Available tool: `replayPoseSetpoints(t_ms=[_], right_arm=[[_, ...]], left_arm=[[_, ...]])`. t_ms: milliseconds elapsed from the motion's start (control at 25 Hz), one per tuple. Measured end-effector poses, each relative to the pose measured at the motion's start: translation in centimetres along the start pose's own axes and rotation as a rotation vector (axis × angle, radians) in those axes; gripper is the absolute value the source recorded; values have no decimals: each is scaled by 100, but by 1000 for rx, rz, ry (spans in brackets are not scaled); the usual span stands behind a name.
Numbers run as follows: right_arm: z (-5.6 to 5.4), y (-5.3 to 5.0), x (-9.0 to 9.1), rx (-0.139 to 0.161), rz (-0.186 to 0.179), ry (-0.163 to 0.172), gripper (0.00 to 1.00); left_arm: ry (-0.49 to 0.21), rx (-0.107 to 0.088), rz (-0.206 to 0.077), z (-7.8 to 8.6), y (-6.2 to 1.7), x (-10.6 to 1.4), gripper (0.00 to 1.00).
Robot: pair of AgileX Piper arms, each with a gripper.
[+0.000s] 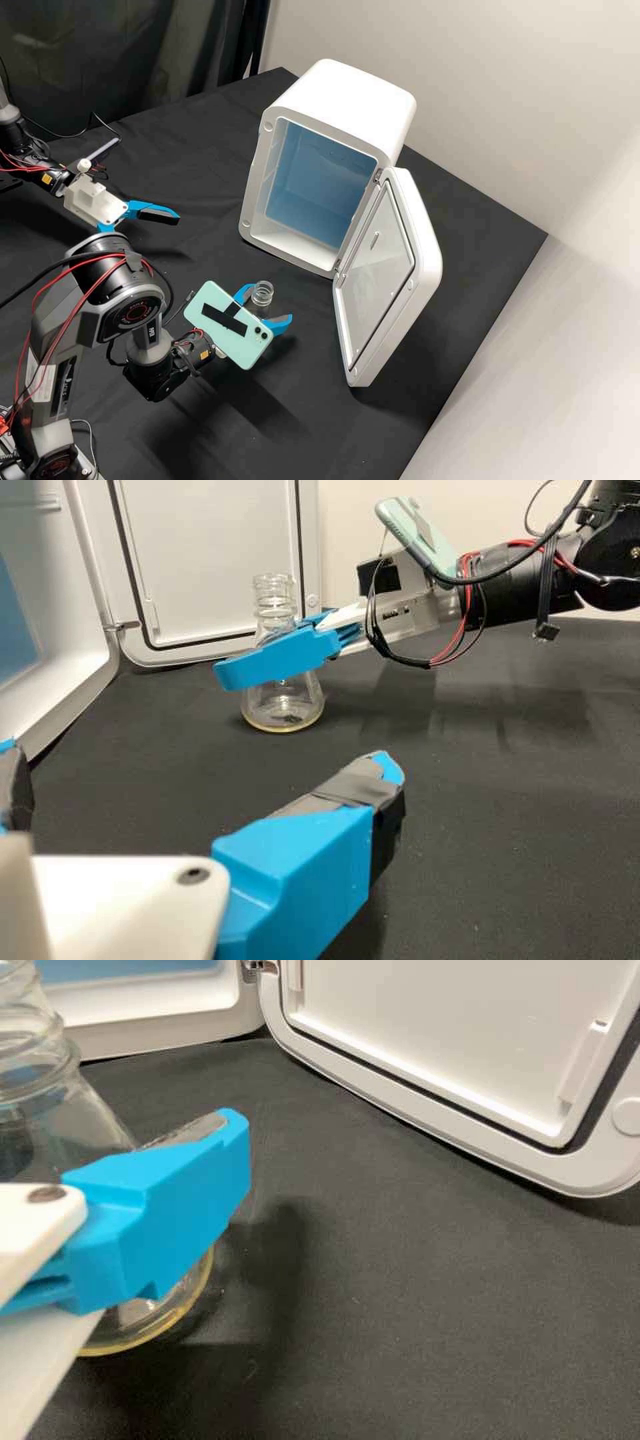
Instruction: Place the flask in the incubator
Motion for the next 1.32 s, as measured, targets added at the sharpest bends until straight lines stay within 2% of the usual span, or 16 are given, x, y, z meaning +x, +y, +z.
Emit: replayPoseSetpoints(t_ms=[760,880,960,1080,1200,1320], right_arm=[[-8,11,5,0,4,3,0],[-44,49,-9,4,18,15,0],[-88,101,-30,8,39,32,0],[-141,253,-89,37,97,63,0],[-227,481,-164,77,184,114,0],[-305,619,-249,102,240,156,0]], left_arm=[[0,0,2,0,4,4,100],[0,0,2,0,4,4,100],[-2,1,1,3,3,4,100],[-4,1,1,9,2,6,100],[-9,2,0,23,-1,8,100],[-10,2,-1,25,-1,8,100]])
